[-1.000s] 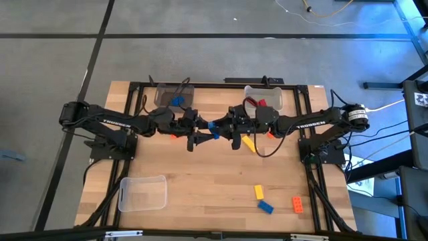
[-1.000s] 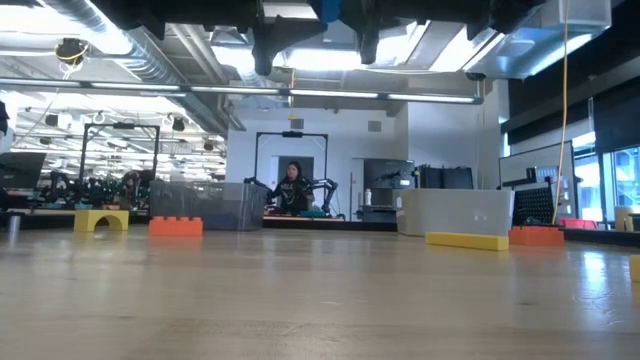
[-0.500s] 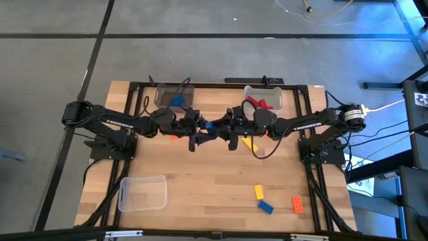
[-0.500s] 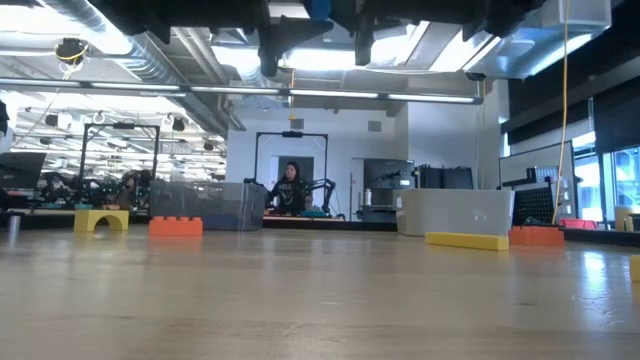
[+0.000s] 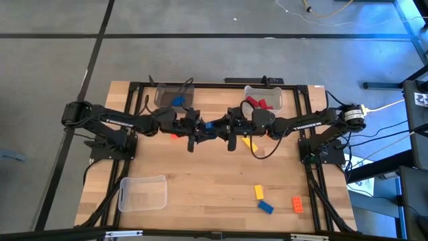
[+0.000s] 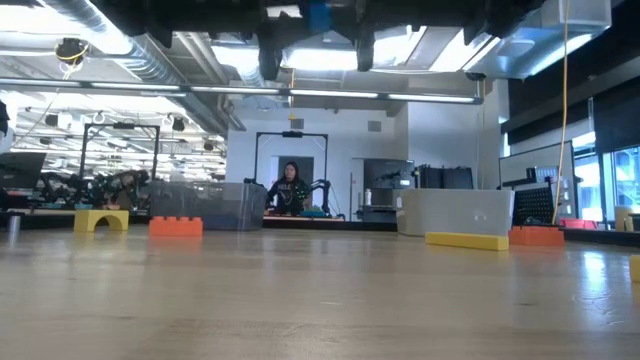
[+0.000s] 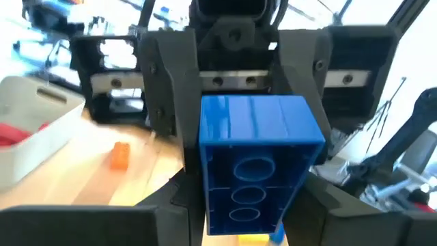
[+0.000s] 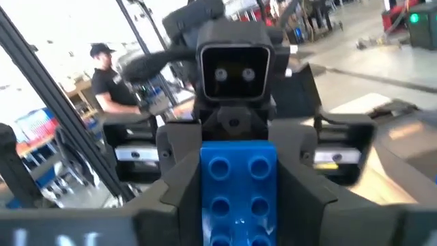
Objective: Sort & place blocks by color
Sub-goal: Put the top blue three stud game piece into the black transparent bin
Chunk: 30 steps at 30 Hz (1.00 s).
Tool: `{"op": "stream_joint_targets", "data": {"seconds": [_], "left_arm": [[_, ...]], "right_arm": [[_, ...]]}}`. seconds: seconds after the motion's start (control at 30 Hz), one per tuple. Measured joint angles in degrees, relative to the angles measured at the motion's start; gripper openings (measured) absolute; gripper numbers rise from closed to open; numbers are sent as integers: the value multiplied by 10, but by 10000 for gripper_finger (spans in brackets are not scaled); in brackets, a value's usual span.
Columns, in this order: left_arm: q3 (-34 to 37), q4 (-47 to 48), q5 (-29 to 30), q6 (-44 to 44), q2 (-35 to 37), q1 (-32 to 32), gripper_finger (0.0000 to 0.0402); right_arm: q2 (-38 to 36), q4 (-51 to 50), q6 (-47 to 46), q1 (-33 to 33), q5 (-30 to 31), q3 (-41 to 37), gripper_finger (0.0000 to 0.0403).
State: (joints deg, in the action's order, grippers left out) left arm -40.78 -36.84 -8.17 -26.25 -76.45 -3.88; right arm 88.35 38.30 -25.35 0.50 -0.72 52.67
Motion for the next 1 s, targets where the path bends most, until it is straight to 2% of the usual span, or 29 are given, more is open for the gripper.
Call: {"op": "stream_joint_targets", "data": {"seconds": [0.03, 0.2, 0.3, 0.43, 0.6, 0.67, 0.83, 1.0], "left_arm": [[0, 23, -5, 1, 10, -5, 127], [1, 171, 7, 35, 91, -34, 127], [1, 258, 23, 59, 155, -48, 127], [3, 309, 49, 87, 243, -57, 127], [51, 292, 87, 81, 334, -39, 127], [79, 283, 111, 66, 363, -26, 127], [146, 219, 158, 34, 408, 6, 127], [172, 172, 181, 26, 412, 14, 127]], "right_arm": [[-4, -16, 1, -2, -2, 1, 166], [-55, -139, -10, -25, -15, 2, 304], [-94, -231, -11, -37, -22, 1, 352], [-148, -341, 9, -44, -20, 1, 363], [-206, -436, 28, -43, -10, -1, 365], [-228, -445, 27, -44, 0, -19, 366], [-294, -390, -18, -41, 47, -113, 366], [-345, -235, -58, -39, 52, -200, 366]]}}
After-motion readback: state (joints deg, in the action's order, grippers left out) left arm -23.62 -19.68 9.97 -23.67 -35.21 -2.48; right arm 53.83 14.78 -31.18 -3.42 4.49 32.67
